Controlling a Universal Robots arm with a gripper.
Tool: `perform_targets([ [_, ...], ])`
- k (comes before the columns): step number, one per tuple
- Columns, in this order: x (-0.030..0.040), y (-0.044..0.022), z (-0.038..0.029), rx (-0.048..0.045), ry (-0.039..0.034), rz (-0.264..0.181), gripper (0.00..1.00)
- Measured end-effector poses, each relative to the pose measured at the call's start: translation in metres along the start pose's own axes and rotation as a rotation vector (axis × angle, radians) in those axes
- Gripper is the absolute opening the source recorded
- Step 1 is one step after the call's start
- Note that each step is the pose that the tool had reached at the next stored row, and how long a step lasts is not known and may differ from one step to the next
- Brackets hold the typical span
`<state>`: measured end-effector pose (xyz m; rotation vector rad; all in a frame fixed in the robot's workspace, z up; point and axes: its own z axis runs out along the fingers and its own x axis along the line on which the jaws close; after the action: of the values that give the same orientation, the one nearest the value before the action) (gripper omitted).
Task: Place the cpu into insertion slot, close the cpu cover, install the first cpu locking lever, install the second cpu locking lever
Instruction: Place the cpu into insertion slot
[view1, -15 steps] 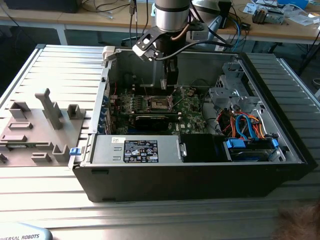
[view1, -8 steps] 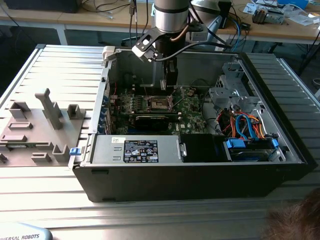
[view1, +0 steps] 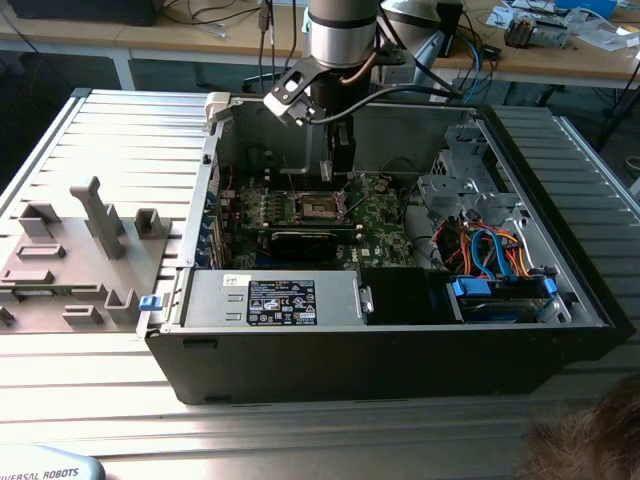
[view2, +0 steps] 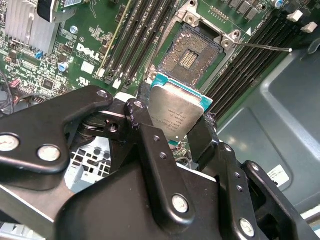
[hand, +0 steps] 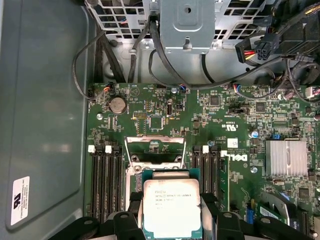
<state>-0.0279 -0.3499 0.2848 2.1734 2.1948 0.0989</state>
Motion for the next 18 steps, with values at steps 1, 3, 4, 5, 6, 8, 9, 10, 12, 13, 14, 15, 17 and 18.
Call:
perform_targets([
  [1,0.0,0.0,0.0003,0.0,0.0,0.0,0.54],
  [3,0.0,-0.0001,0.0007,0.0,0.0,0.0,0.54],
  [4,0.0,-0.0001,0.001,0.0,0.0001,0.0,0.54],
  [5,0.0,-0.0001,0.0012,0.0,0.0,0.0,0.54],
  [6,0.0,-0.0002,0.0017,0.0,0.0001,0.0,0.54],
  [8,0.0,-0.0002,0.0023,0.0,0.0,0.0,0.54],
  [9,0.0,-0.0003,0.0026,0.0,0.0001,0.0,0.54],
  [10,0.0,-0.0003,0.0029,0.0,0.0,0.0,0.54],
  [12,0.0,-0.0004,0.0036,0.0,0.0,0.0,0.54],
  [13,0.0,-0.0005,0.0039,0.0,0.0,0.0,0.54],
  [14,0.0,-0.0005,0.0046,0.0,0.0001,0.0,0.54],
  [15,0.0,-0.0006,0.0049,0.0,0.0,0.0,0.54],
  [17,0.0,-0.0007,0.0056,0.0,0.0001,0.0,0.54],
  [18,-0.0001,-0.0007,0.0058,0.0,0.0,0.0,0.54],
])
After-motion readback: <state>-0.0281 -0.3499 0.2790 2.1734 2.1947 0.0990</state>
